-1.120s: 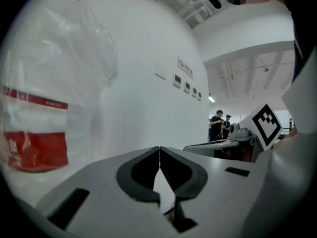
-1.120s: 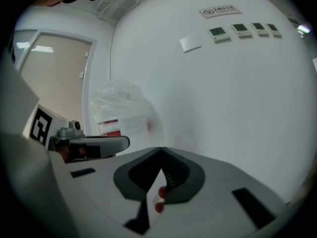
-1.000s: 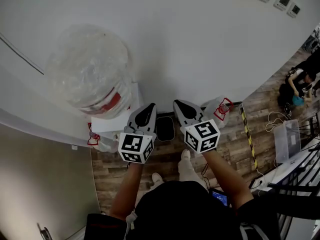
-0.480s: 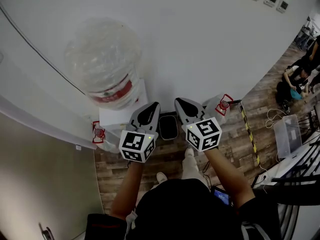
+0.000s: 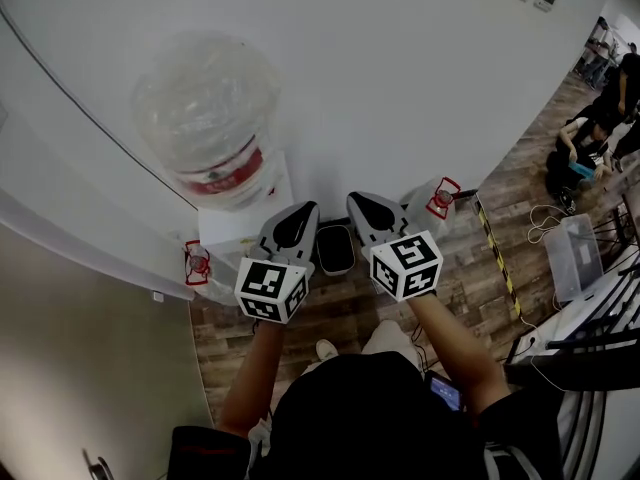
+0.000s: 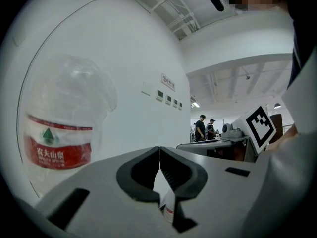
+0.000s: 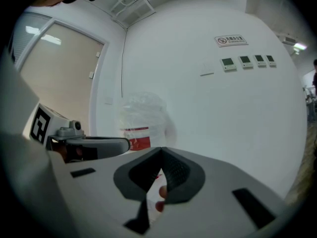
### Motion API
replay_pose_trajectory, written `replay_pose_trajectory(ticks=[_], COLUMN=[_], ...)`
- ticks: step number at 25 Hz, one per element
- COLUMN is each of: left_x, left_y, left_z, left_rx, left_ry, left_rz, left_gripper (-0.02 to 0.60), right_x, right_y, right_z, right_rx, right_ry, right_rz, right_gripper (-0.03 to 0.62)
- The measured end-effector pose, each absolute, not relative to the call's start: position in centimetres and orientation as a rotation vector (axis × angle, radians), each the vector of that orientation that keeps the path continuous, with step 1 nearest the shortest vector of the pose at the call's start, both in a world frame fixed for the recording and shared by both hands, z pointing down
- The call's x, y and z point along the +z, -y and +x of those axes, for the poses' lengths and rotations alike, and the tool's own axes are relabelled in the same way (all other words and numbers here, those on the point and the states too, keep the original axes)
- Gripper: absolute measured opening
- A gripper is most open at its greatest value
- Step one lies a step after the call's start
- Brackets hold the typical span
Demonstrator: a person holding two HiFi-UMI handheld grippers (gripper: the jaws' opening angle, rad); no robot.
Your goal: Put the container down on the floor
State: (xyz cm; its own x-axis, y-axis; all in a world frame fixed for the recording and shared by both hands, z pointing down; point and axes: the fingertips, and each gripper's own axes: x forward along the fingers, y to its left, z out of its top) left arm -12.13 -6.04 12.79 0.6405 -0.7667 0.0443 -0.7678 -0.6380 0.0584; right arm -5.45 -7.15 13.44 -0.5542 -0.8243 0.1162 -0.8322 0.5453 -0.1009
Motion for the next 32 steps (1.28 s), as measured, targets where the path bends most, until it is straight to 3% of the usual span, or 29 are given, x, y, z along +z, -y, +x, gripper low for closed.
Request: replay_pose_trajectory(ticks=[20, 32], left_x=[10.8, 9.9], left_y=[1.9, -2.1], left_z=[-2.7, -1.3], left_rx=[0.01, -0.018], left_ry=[1.352, 1.47], left_rz=[2.78, 2.76], left_gripper=[0.018, 0.02], right_x=[12.1, 10.7], right_y=[2.8, -1.0], right_z=[3.6, 5.8], right_rx=[0.214, 0.147], right_ry=[2.749, 2.805], right_rz=[1.38, 1.324], right_gripper=[0.029, 0.029])
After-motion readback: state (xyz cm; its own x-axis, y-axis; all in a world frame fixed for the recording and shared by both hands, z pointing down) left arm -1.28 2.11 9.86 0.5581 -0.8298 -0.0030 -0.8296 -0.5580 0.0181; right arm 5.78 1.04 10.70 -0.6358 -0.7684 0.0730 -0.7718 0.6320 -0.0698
